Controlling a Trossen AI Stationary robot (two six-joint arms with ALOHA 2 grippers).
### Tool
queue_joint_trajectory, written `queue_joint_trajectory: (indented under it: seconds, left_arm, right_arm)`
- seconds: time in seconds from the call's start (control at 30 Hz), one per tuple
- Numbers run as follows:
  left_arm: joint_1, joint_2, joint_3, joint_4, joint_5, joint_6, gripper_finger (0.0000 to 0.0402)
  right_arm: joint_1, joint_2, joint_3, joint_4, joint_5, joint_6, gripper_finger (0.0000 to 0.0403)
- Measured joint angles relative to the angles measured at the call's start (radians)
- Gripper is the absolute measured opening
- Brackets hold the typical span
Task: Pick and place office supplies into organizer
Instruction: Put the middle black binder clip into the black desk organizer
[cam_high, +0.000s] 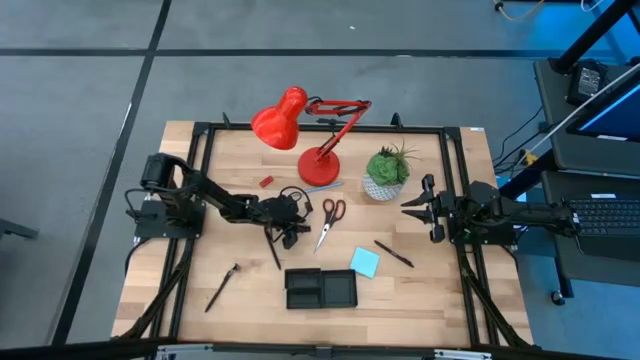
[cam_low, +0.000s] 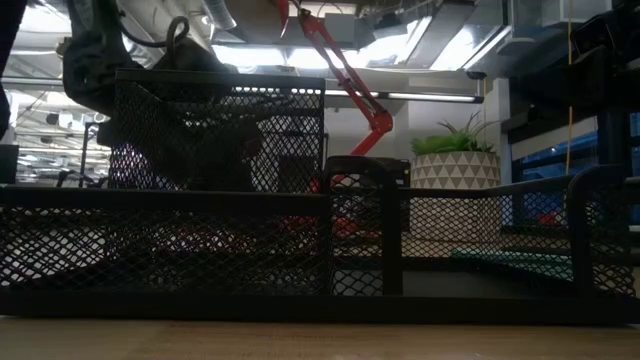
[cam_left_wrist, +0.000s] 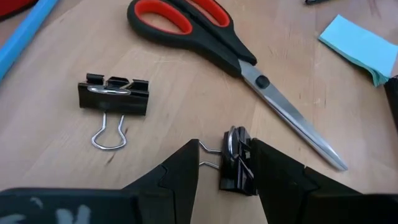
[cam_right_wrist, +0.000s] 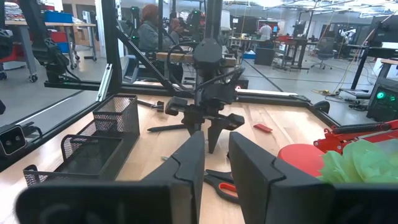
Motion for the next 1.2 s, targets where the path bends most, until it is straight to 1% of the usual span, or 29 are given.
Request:
queue_joint_trajectory:
  seconds: [0.1, 0.2, 0.47, 0.63, 0.7, 0.97, 1.1, 1.2]
  left_arm:
    - [0.0, 0.002, 0.0, 0.0, -0.004, 0.018, 0.0138]
    - [0.0, -0.002, 0.0, 0.001, -0.004, 0.052, 0.0126]
    - [0.0, -0.007, 0.0, 0.042, -0.005, 0.134, 0.0061]
    - [0.0, -0.008, 0.001, 0.047, -0.005, 0.14, 0.0017]
    - [0.0, -0.009, 0.001, 0.051, -0.004, 0.143, 0.0006]
    - [0.0, -0.03, 0.0, 0.033, 0.003, 0.155, 0.0004]
    - [-0.01, -0.107, -0.001, 0.03, 0.006, 0.212, 0.0003]
    - [-0.032, -0.192, -0.001, 0.003, 0.007, 0.313, 0.0003]
  right_arm:
    - [0.0, 0.0, 0.0, 0.0, 0.0, 0.0, 0.0078]
    - [0.0, 0.0, 0.0, 0.0, 0.0, 0.0, 0.0078]
    - [0.0, 0.0, 0.0, 0.0, 0.0, 0.0, 0.0078]
    - [0.0, 0.0, 0.0, 0.0, 0.0, -0.001, 0.0078]
    - [0.0, 0.0, 0.0, 0.0, 0.0, -0.006, 0.0078]
    - [0.0, 0.0, 0.0, 0.0, 0.0, -0.026, 0.0078]
    - [0.0, 0.0, 0.0, 0.0, 0.0, -0.026, 0.0078]
    - [0.0, 0.0, 0.0, 0.0, 0.0, -0.026, 0.0078]
